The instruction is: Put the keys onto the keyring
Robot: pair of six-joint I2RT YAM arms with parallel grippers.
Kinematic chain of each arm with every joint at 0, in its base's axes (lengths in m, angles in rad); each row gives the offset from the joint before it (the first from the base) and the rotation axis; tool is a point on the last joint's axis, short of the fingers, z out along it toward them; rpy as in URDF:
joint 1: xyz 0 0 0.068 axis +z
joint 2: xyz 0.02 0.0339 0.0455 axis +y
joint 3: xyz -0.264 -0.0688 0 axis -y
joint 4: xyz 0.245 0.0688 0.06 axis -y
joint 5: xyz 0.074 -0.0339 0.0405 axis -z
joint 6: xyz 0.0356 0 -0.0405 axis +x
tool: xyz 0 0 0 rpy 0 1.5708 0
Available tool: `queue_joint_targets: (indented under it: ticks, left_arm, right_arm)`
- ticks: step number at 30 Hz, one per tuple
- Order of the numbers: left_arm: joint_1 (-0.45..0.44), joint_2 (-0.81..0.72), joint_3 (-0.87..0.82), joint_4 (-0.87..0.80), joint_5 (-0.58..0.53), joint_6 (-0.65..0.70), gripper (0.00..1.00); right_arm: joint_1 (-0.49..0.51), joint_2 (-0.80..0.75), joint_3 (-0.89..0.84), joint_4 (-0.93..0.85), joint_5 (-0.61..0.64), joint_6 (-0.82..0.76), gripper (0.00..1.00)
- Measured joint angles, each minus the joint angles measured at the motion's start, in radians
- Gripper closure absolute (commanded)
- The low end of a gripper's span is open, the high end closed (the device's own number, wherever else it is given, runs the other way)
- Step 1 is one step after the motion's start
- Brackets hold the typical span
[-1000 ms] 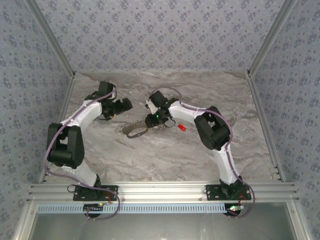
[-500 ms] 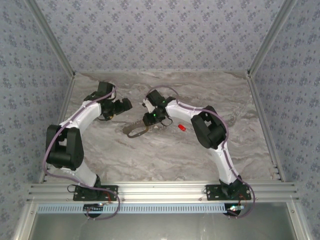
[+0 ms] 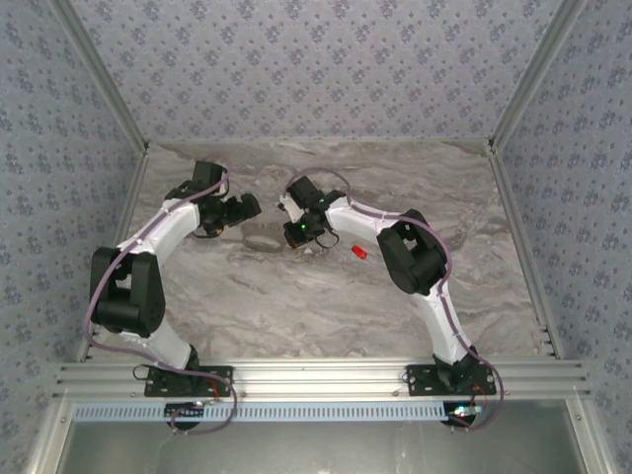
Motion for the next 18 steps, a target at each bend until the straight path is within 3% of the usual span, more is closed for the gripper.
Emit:
queue_joint_targets:
  ticks: [16, 18]
  left_arm:
    - [-0.005, -0.009, 0.0, 0.0, 0.047, -0.008, 0.02]
    - [-0.01, -0.015, -0.005, 0.001, 0.05, -0.012, 0.02]
  right_arm:
    - [-0.039, -0.141, -0.221, -0.017, -0.034, 0.0, 1.0]
    - [-0.045, -0.156, -0.248, -0.013, -0.04, 0.005, 0.89]
